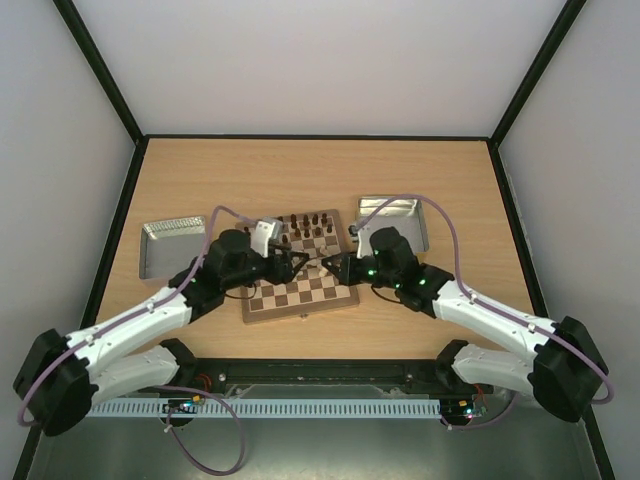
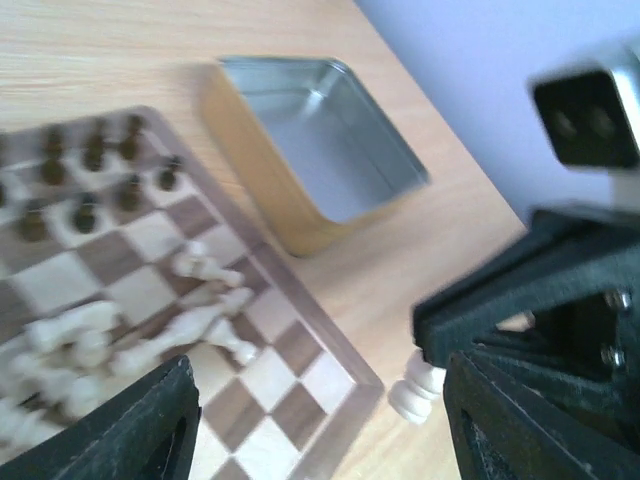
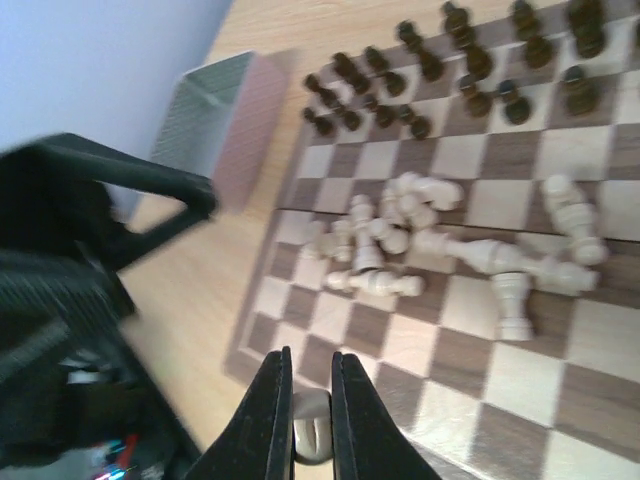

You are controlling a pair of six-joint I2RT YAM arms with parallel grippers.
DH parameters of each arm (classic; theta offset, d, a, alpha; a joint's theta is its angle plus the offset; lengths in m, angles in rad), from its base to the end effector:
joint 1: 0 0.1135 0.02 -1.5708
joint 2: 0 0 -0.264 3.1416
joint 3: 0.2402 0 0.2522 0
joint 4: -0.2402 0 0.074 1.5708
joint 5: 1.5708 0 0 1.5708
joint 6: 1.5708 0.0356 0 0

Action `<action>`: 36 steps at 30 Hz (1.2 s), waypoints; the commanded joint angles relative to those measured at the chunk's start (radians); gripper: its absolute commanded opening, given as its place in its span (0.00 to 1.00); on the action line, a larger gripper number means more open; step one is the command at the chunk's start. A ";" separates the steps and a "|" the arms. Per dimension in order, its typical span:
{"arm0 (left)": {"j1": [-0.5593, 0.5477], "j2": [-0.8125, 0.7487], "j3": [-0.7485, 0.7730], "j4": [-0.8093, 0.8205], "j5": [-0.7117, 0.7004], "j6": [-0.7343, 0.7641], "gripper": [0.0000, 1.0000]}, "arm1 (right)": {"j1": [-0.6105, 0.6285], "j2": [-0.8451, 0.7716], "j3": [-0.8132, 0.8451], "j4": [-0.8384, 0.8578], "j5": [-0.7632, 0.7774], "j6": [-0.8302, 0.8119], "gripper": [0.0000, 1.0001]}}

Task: Set up the chess pieces on the board
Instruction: Place the chess piece on the chessboard.

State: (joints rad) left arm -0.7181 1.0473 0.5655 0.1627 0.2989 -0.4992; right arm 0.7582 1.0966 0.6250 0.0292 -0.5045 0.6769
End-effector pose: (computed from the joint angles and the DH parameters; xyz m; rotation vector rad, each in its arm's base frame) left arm 0.1704 -0.1628 0.2479 0.4395 1.9854 -1.0852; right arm 0.1624 0.1775 0.2455 -0.4533 2.2096 1.3586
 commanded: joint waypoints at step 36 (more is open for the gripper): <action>0.199 -0.132 -0.049 -0.242 -0.336 -0.265 0.71 | 0.381 0.231 -0.190 0.261 0.774 -0.198 0.11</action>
State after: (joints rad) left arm -0.5274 0.9062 0.5354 -0.1020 -0.0498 -0.7605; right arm 1.1305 1.3659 0.4500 0.2825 0.2638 0.4793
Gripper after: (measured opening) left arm 0.710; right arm 0.104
